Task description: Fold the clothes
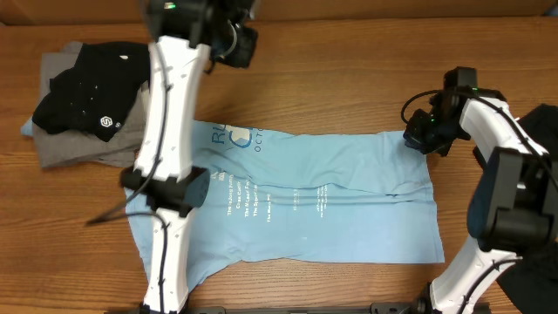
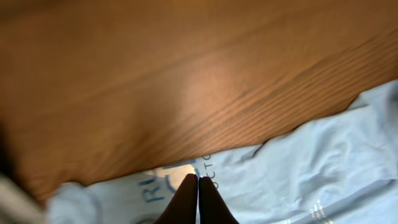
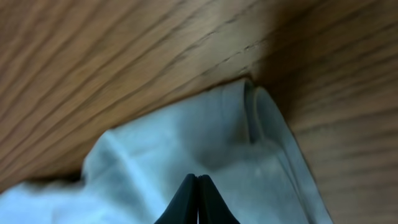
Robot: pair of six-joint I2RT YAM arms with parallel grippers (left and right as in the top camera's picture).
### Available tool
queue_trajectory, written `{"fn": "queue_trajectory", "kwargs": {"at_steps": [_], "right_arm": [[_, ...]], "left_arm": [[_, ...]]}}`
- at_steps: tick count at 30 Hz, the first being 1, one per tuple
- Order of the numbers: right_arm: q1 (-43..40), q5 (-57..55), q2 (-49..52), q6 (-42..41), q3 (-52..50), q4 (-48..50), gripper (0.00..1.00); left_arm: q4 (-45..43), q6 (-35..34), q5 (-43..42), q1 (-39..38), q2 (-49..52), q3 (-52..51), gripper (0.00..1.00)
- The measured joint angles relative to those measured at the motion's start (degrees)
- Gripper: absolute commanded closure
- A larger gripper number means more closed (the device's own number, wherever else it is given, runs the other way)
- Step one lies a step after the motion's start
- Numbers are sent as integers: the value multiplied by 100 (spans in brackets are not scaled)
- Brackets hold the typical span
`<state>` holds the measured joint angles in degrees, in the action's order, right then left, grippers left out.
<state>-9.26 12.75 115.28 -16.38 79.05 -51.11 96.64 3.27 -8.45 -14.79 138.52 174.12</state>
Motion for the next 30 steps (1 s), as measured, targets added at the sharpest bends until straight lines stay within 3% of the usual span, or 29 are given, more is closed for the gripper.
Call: {"fn": "queue_trajectory", "kwargs": {"at_steps": [1, 9, 17, 23, 26, 30], "right_arm": [[2, -72, 103, -90, 0, 61, 96], [-149, -358, 326, -638, 74, 551, 96], [-1316, -24, 496, -907, 160, 1377, 96], [-1729, 638, 555, -433, 166, 1394, 90], [-1733, 973, 553, -138, 190, 1250, 81], [-1727, 1266, 393, 15, 195, 1029, 77]], "left_arm": [[0, -2, 50, 0, -227, 2, 84], [2, -149, 369, 0, -1451, 79, 79], [4, -177, 492, 0, -1672, -168, 71], [4, -186, 531, 0, -1681, -883, 64], [2, -188, 568, 0, -1681, -1438, 64], [2, -181, 616, 0, -1681, -2159, 76]]}}
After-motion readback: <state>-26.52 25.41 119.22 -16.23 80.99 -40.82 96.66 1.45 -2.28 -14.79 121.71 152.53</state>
